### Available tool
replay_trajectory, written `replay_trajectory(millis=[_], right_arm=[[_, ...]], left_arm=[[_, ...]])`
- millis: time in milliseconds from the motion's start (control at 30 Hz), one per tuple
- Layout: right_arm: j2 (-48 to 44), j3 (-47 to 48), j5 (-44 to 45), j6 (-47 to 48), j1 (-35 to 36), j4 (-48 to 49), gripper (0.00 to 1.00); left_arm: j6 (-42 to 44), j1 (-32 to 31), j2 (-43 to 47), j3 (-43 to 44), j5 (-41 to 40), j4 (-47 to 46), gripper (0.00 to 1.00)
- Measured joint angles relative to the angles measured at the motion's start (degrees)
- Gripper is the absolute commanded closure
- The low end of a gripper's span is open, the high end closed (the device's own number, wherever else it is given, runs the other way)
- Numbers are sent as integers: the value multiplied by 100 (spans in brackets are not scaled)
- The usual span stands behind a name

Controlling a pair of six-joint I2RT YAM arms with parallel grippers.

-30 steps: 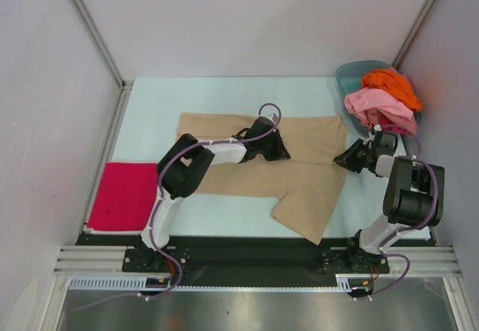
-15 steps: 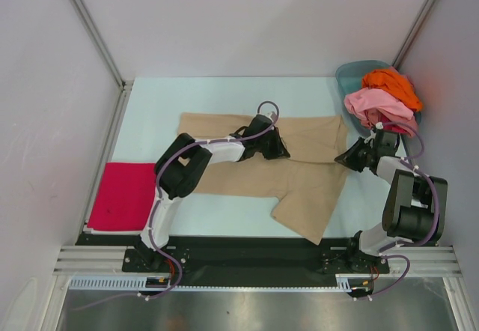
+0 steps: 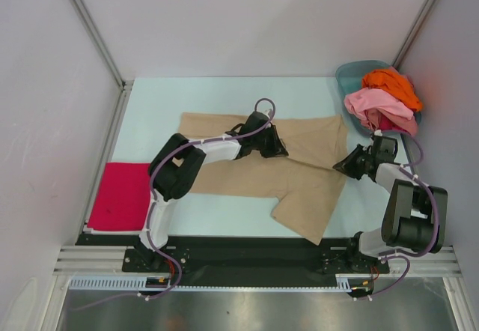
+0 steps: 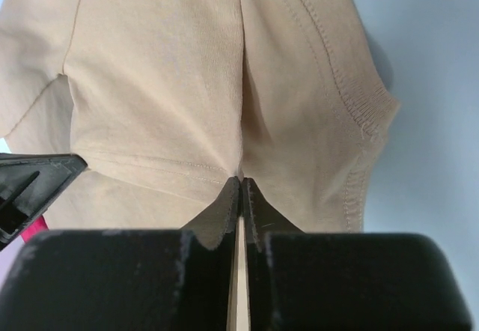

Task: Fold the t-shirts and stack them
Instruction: Fold the tshirt

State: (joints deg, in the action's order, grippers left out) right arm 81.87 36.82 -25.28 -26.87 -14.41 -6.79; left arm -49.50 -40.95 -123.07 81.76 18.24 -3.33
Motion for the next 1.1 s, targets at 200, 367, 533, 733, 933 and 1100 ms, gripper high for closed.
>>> replay_trajectory(millis=[200, 367, 533, 733, 933, 1100], right_arm=[[114, -39, 15, -52, 85, 20, 85], [-28, -22, 391, 94, 118, -258, 65], [-391, 350, 981, 341, 284, -592, 52], [306, 1510, 1784, 562, 804, -442, 58], [1738, 2914, 2837, 828, 1523, -389, 84], [2708, 3991, 3508, 1069, 1867, -516, 87]], left_arm=[[2, 20, 0, 0, 7, 103, 85], [98, 79, 44, -57, -20, 249, 61], [289, 184, 560, -671, -136, 450, 56], [632, 765, 1421, -1008, -181, 710, 56], [791, 1947, 1722, -1008, -66, 623, 56], [798, 2835, 1484, -916, 79, 616, 58]])
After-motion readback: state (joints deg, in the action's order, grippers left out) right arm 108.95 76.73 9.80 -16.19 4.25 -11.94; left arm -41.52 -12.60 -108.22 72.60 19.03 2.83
